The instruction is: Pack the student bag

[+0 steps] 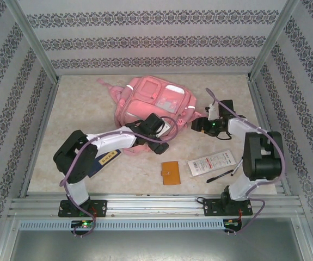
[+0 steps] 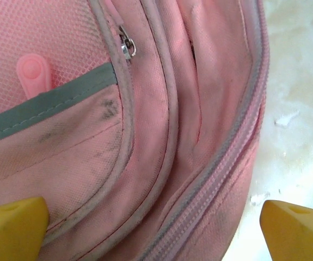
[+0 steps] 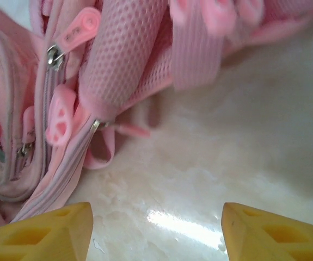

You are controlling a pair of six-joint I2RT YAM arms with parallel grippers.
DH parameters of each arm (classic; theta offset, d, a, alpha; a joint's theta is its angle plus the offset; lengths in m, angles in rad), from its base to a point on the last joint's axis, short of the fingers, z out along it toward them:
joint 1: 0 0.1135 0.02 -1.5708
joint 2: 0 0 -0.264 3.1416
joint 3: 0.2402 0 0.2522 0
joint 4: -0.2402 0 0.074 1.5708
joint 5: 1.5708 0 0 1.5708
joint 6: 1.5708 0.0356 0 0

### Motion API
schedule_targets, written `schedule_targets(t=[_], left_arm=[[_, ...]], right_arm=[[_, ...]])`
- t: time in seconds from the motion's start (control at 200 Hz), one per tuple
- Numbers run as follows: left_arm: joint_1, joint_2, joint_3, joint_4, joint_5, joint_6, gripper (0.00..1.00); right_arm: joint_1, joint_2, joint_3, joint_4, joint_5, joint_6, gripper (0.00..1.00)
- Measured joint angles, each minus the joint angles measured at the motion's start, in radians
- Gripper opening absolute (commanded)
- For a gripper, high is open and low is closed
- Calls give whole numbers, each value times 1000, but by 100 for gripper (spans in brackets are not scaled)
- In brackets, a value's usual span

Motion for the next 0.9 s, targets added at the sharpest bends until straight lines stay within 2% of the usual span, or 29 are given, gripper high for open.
schedule_targets(t=[0.23,0.44,0.595,0.899], left_arm=[[114,-100,-86,-11,83,-28,98],[198,-161,-158,-8,145,-116,98],[258,-182,-184,-6,200,-171,99],[286,-249,-206,-16,306,-304,99]], right_arm=[[0,143,37,40,-100,13,57],[12,159,90,80,-116,63,57],[72,173,94,125,-117,116,55],[182,33,-14,155,-75,148,50]])
